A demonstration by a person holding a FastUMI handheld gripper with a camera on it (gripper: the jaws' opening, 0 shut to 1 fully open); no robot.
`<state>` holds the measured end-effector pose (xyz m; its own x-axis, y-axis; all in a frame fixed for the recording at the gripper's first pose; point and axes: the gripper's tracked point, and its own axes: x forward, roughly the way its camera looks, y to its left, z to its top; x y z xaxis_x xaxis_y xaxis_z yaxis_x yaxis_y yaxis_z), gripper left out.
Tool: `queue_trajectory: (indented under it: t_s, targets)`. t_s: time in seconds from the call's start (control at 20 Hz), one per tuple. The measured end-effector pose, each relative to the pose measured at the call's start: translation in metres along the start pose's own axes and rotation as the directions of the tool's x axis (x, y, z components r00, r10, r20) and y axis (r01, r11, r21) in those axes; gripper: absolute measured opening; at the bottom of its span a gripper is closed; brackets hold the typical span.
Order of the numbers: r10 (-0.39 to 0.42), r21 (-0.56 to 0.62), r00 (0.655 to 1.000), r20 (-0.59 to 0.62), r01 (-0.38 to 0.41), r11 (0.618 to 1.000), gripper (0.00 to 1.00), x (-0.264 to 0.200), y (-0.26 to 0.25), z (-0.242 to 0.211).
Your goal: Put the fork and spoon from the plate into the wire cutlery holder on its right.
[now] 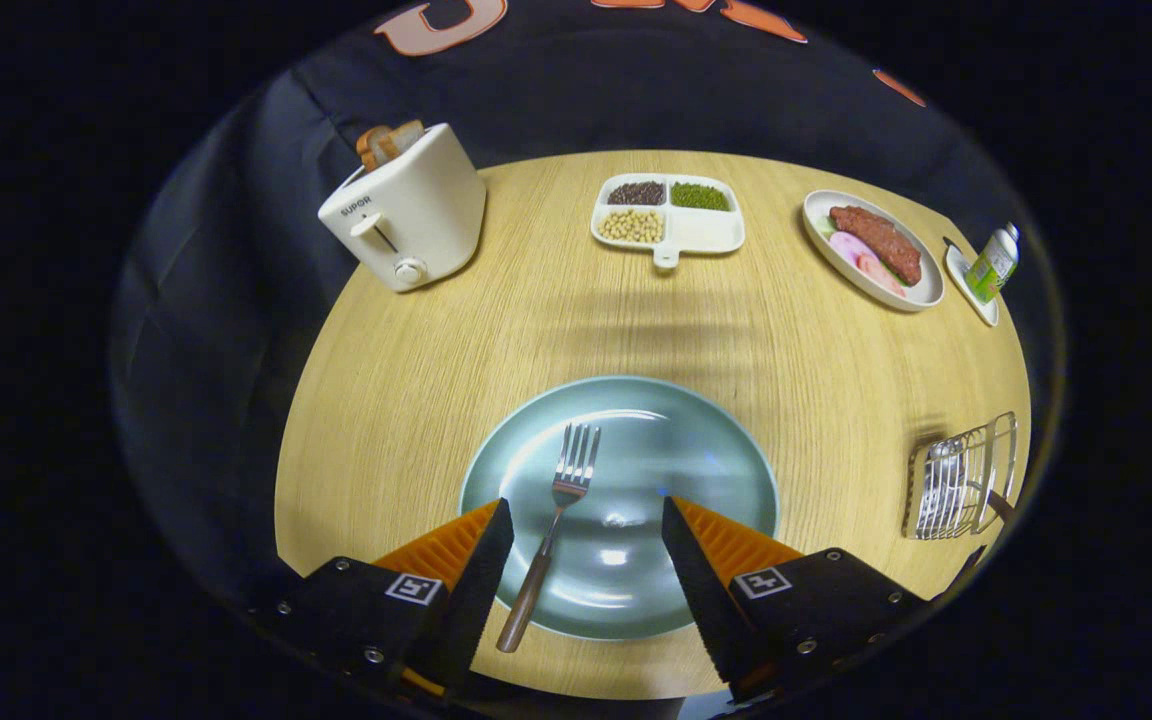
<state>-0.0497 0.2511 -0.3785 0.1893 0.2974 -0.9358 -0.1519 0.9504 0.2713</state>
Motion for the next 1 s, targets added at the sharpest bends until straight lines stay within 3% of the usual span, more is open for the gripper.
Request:
queue_trajectory:
  t_s: [0.3, 0.5, 0.6, 0.7, 0.75, 0.85, 1.0]
  targets:
    - [-0.041, 0.039, 0.968, -0.246, 0.052, 0.998, 0.78, 0.035, 0.002, -0.033]
    - [-0.042, 0.073, 0.953, -0.3, 0.067, 0.995, 0.58, 0.043, 0.007, -0.032]
    - [-0.042, 0.097, 0.933, -0.358, 0.082, 0.992, 0.41, 0.042, 0.01, -0.04]
    - [-0.07, 0.09, 0.931, -0.358, 0.109, 0.99, 0.28, 0.042, 0.006, -0.038]
    - [-0.075, 0.085, 0.933, -0.352, 0.112, 0.99, 0.17, 0.042, 0.005, -0.038]
    - [-0.064, 0.076, 0.935, -0.35, 0.096, 0.992, 0.08, 0.042, 0.006, -0.038]
    - [-0.058, 0.038, 0.948, -0.314, 0.074, 0.997, 0.04, 0.041, 0.002, -0.037]
